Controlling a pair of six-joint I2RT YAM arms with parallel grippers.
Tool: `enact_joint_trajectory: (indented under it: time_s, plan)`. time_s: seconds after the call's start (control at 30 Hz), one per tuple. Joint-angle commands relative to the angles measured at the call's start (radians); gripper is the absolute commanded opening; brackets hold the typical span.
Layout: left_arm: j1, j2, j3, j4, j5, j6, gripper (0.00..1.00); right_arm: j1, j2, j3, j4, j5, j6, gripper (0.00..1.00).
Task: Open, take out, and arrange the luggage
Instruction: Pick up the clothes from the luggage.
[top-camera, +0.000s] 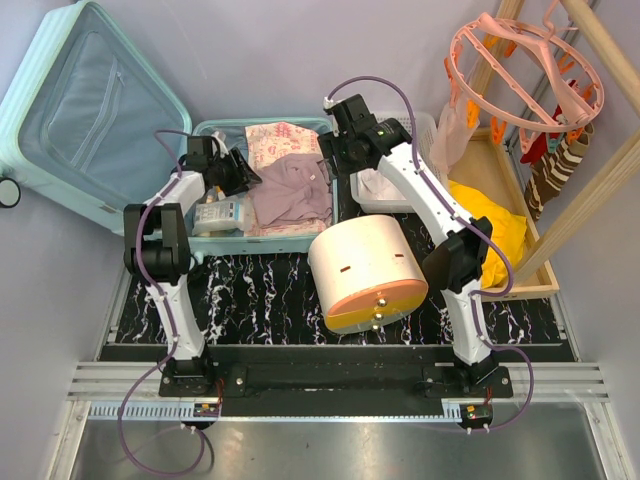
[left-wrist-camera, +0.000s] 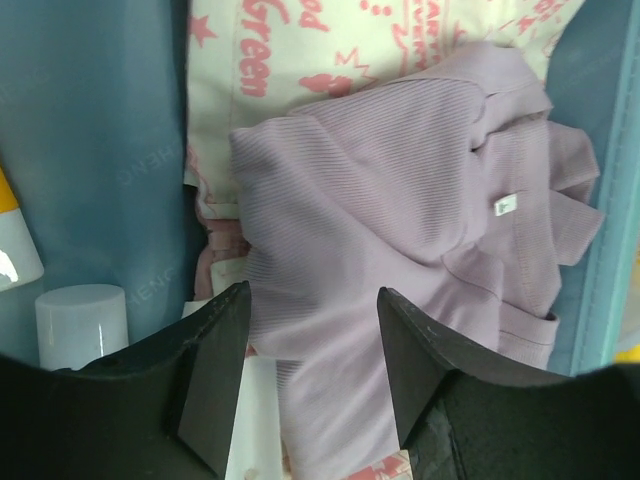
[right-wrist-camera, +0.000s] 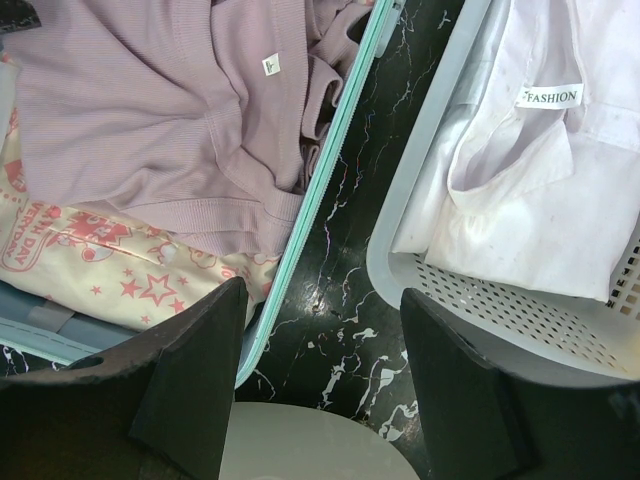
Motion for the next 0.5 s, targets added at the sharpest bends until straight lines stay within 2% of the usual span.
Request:
enact_joint_trajectory:
  time_s: [0.0,0.17,0.47]
  plan:
    - [0.011,0.019,0.021,0.039,0.020,0.001,0.56,-0.006,-0.009,0.033,0.020,0.002,-0.007,0.72]
    - [0.011,0.042,0.019,0.059,0.051,0.003,0.56,-0.004,-0.012,0.031,0.020,0.004,-0.004,0.72]
    - [0.009,0.088,0.016,0.111,0.098,0.003,0.49,-0.004,-0.009,0.030,0.015,-0.003,0.004,0.72]
